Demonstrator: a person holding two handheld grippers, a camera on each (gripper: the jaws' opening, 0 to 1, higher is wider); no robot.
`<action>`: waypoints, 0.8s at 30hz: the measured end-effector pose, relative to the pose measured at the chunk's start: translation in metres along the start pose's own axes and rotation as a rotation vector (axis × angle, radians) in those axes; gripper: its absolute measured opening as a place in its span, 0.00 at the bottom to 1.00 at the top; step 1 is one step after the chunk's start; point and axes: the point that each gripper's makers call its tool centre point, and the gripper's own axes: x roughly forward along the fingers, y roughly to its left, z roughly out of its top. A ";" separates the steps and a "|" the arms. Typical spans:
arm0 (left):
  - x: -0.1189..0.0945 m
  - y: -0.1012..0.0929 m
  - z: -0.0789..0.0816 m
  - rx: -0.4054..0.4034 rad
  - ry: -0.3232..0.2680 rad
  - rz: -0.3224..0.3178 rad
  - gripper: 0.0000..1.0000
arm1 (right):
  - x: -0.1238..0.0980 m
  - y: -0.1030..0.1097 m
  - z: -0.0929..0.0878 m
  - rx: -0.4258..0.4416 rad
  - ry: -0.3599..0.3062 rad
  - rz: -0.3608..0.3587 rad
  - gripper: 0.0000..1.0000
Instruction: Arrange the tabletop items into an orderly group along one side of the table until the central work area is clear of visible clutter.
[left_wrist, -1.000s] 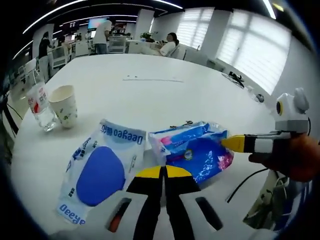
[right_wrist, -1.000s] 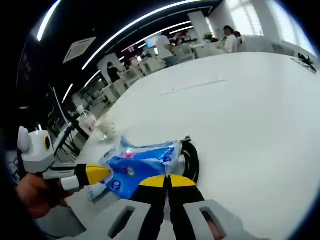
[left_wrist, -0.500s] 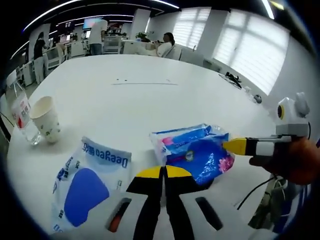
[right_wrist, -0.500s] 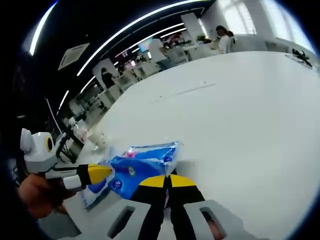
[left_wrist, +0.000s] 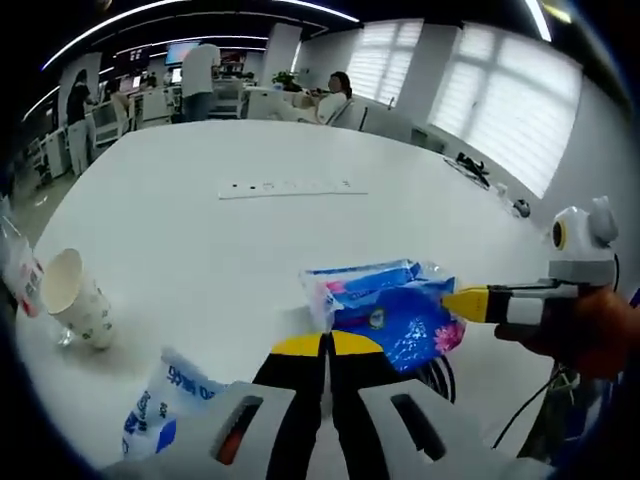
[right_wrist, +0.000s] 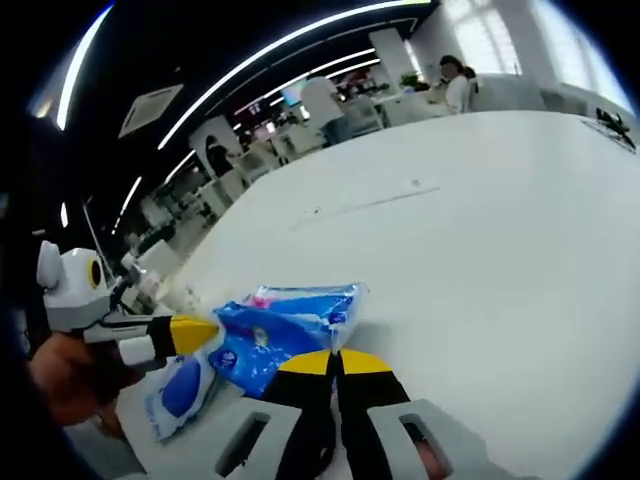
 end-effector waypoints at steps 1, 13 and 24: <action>0.001 0.001 0.001 -0.001 0.000 0.001 0.00 | 0.002 -0.001 0.002 -0.001 0.000 0.002 0.00; 0.039 0.016 0.016 -0.019 0.000 -0.003 0.00 | 0.020 -0.009 0.021 -0.047 0.020 -0.001 0.00; 0.060 0.024 0.008 -0.025 0.023 -0.008 0.00 | 0.051 -0.032 0.024 -0.088 0.053 -0.003 0.00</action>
